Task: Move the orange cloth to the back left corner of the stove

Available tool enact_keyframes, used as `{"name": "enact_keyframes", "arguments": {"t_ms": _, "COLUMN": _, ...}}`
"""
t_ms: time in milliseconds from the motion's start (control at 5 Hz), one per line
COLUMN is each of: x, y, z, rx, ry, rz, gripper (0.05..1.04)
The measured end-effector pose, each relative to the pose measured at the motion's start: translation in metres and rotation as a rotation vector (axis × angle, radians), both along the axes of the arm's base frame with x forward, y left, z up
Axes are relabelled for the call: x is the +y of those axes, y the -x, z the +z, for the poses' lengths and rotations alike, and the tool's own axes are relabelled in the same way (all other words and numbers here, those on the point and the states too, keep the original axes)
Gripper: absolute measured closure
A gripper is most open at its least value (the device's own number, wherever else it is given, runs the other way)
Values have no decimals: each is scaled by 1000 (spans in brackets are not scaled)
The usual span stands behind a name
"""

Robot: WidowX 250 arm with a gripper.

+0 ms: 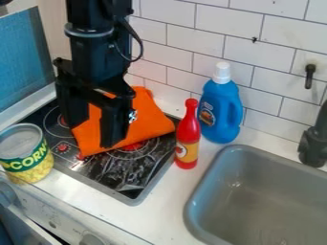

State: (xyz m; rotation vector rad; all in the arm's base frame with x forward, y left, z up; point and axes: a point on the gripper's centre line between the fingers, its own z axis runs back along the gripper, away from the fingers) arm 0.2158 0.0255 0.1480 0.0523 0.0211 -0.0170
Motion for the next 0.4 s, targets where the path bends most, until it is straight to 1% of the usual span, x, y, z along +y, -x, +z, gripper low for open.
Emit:
{"name": "enact_keyframes", "arguments": {"t_ms": 200, "x": -1, "y": 1, "z": -4, "rx": 20, "ry": 3, "rz": -1, "gripper": 83}}
{"name": "enact_keyframes", "arguments": {"t_ms": 400, "x": 9, "y": -25, "z": -16, "rx": 6, "ry": 30, "rz": 48, "gripper": 83}}
